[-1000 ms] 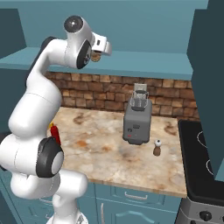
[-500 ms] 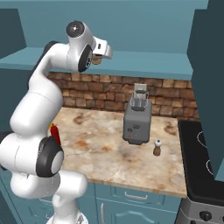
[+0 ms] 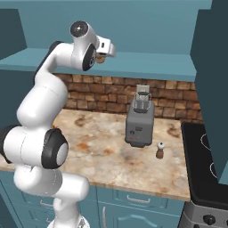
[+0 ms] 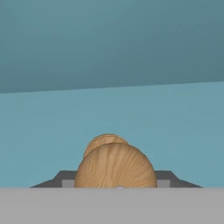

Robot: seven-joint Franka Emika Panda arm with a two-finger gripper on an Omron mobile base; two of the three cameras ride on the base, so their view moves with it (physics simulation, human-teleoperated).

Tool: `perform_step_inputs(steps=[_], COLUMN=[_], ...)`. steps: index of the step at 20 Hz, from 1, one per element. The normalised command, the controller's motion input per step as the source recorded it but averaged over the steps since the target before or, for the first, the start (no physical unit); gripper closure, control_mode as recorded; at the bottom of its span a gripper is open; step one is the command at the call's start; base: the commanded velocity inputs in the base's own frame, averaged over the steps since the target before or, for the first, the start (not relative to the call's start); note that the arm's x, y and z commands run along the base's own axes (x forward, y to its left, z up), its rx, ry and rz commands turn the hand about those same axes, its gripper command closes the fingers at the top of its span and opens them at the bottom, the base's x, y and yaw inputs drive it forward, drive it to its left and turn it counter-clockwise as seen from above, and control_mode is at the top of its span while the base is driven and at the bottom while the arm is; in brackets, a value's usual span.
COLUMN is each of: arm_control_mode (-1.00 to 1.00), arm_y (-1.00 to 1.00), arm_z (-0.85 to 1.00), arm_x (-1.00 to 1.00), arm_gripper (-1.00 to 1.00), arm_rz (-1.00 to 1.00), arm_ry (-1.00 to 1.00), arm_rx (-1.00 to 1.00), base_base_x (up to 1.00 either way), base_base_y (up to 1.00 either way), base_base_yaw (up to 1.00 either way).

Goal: There are various items on the counter. Only move the condiments/shakers into the cabinet.

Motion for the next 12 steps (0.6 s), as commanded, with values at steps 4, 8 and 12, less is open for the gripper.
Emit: perform_step_inputs(steps=[4, 8, 12], arm_control_mode=[-1.0, -1.0, -1.0], arm_y=[0.0, 0.01, 0.0], arm_z=[-0.17, -0.11, 0.0], arm_x=[0.2, 0.29, 0.35], arm_gripper=[-1.0, -1.0, -1.0], arm_rz=[0.0, 0.0, 0.0], arm_ry=[0.0, 0.0, -0.03], arm_rx=[-0.04, -0.03, 0.0], base_base_x=[0.0, 0.0, 0.0], base_base_y=[0.0, 0.0, 0.0], base_base_yaw=[0.0, 0.0, 0.0])
